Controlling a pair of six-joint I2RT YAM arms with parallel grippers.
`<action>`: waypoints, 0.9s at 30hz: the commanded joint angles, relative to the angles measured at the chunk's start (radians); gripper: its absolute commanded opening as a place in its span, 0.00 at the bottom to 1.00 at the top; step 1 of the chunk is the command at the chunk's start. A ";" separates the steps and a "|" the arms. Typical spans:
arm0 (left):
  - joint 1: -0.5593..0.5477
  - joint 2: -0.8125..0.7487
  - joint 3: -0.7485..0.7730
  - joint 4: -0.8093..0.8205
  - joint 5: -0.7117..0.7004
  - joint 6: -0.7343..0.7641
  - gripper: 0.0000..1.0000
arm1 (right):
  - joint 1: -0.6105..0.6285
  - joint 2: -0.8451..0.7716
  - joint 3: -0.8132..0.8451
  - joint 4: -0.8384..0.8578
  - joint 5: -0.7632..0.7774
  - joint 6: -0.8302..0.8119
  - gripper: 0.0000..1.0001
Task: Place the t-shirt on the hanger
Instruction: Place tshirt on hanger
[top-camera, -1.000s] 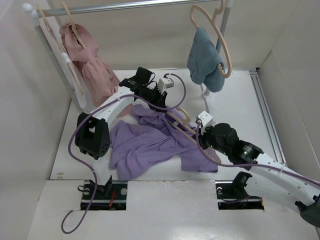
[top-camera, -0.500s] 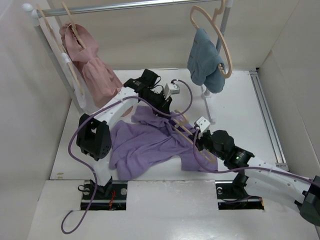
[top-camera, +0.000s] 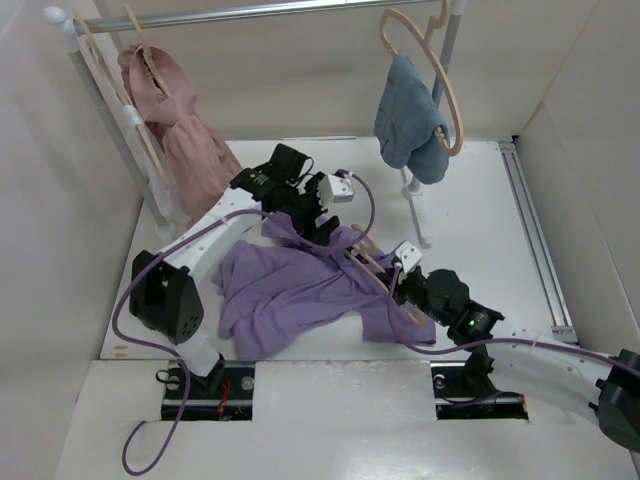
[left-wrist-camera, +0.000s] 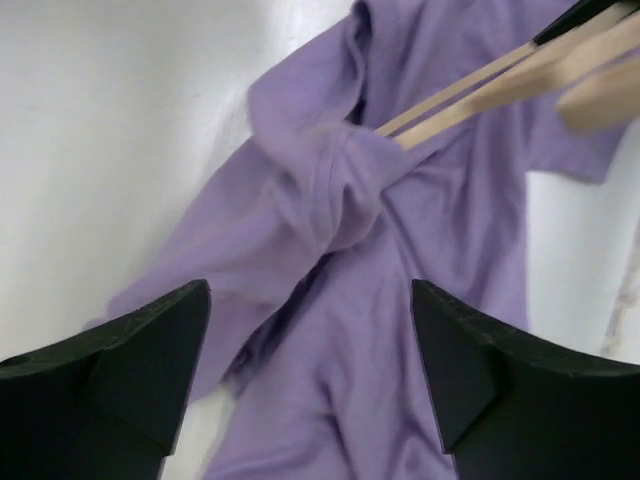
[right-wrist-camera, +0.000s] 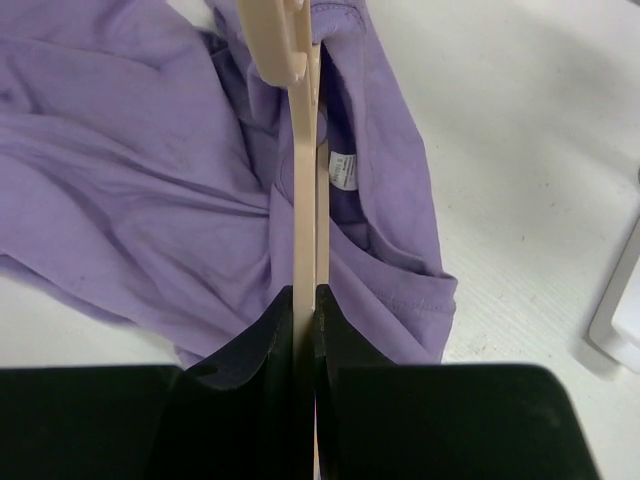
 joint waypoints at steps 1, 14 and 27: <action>0.010 -0.123 -0.066 0.138 -0.103 0.077 0.87 | 0.007 -0.020 0.002 0.129 -0.024 -0.027 0.00; -0.034 -0.189 -0.304 0.441 -0.083 0.369 1.00 | 0.007 -0.020 0.029 0.129 -0.104 -0.060 0.00; -0.025 -0.033 -0.220 0.264 0.066 0.482 0.63 | 0.007 -0.048 0.069 0.111 -0.113 -0.081 0.00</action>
